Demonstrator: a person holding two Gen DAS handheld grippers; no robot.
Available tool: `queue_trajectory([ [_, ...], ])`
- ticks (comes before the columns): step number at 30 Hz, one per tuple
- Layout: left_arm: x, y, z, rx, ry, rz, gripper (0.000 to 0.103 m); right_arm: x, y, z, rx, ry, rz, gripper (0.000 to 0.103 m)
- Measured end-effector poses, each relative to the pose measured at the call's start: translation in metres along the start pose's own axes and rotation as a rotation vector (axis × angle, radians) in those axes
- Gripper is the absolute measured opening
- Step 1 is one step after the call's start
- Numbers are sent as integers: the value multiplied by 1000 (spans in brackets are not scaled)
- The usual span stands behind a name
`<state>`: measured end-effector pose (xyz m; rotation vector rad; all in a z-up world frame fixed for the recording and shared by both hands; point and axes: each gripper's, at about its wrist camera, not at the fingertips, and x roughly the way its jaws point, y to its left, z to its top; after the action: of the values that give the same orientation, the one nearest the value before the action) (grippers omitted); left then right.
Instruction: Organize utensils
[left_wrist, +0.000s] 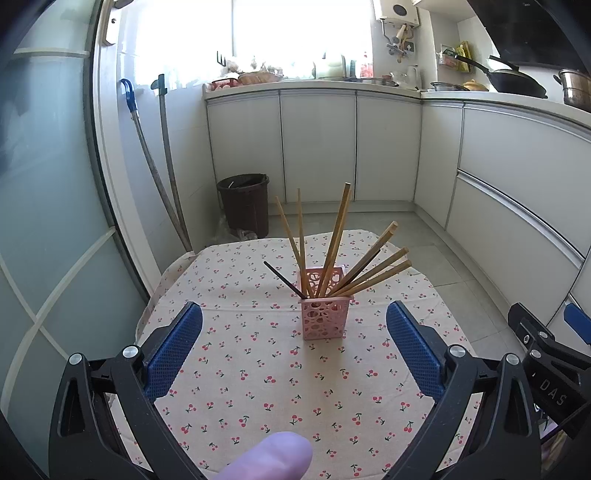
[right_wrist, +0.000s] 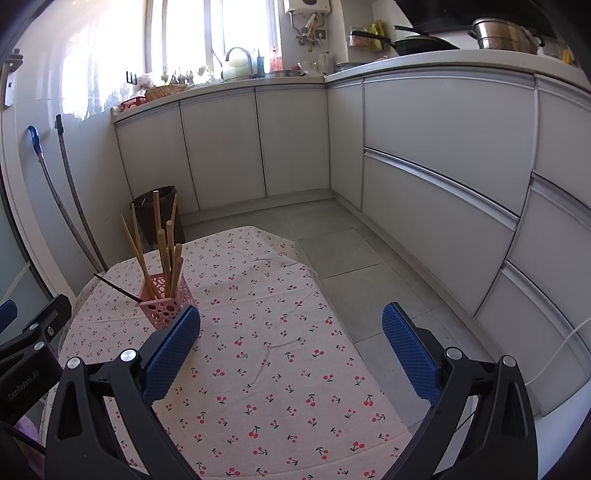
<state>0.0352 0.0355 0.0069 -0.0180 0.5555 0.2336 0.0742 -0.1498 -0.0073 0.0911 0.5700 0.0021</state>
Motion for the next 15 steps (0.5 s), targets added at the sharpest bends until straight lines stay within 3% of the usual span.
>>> queue_trajectory([
  [15, 2, 0, 0, 1, 6, -1, 96, 2, 1, -2, 3, 9, -1, 96],
])
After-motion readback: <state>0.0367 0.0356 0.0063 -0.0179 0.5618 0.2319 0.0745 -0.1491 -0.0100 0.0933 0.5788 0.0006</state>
